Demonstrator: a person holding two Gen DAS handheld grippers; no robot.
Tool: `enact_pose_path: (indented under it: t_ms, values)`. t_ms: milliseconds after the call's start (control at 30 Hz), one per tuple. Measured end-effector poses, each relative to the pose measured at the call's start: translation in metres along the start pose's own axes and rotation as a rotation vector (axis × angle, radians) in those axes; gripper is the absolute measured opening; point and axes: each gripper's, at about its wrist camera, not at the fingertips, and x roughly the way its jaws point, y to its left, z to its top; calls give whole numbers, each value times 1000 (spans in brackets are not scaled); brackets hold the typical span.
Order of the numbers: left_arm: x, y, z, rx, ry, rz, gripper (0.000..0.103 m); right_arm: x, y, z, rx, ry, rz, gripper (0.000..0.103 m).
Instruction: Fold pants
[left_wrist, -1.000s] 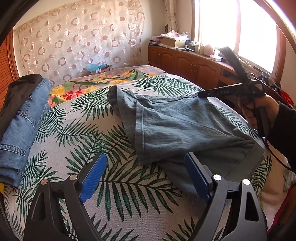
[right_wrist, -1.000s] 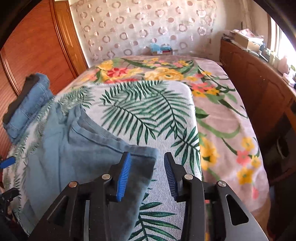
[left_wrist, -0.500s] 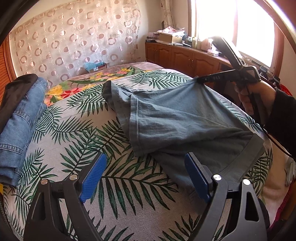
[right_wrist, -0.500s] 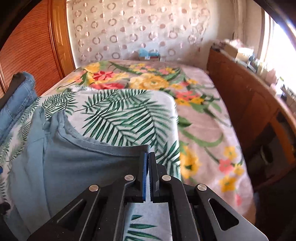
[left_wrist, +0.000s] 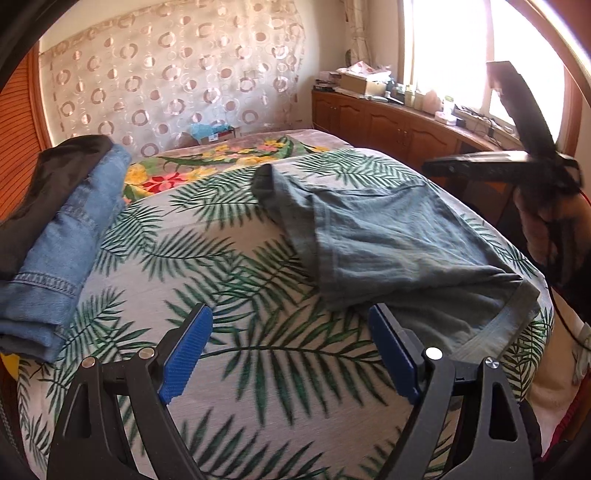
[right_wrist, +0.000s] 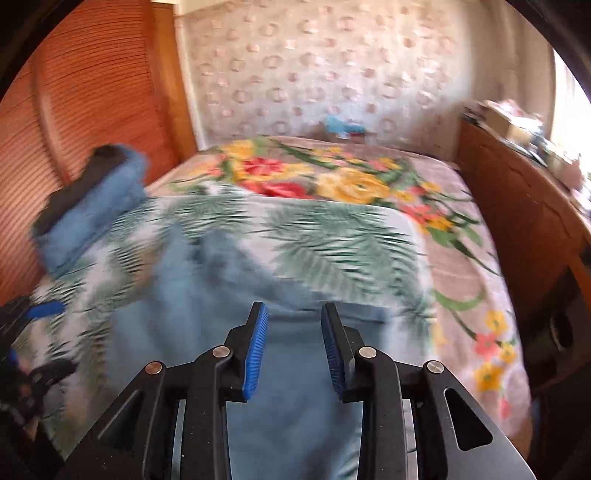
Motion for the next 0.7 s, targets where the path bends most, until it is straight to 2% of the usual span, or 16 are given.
enact_pose_path:
  t_ms: [233, 400, 567, 667, 700]
  values:
    - [-5, 20, -5, -30, 3, 23, 87, 13, 62, -10, -68, 49, 181, 31]
    - [-7, 26, -11, -38, 11, 29, 87, 31, 92, -22, -135, 97, 221, 31]
    - [-6, 28, -12, -46, 14, 27, 87, 52, 100, -22, -193, 137, 203, 31]
    - [-7, 27, -13, -45, 15, 24, 87, 48, 104, -22, -231, 148, 206, 19]
    - [-6, 27, -13, -44, 15, 24, 87, 46, 104, -23, -240, 142, 206, 11]
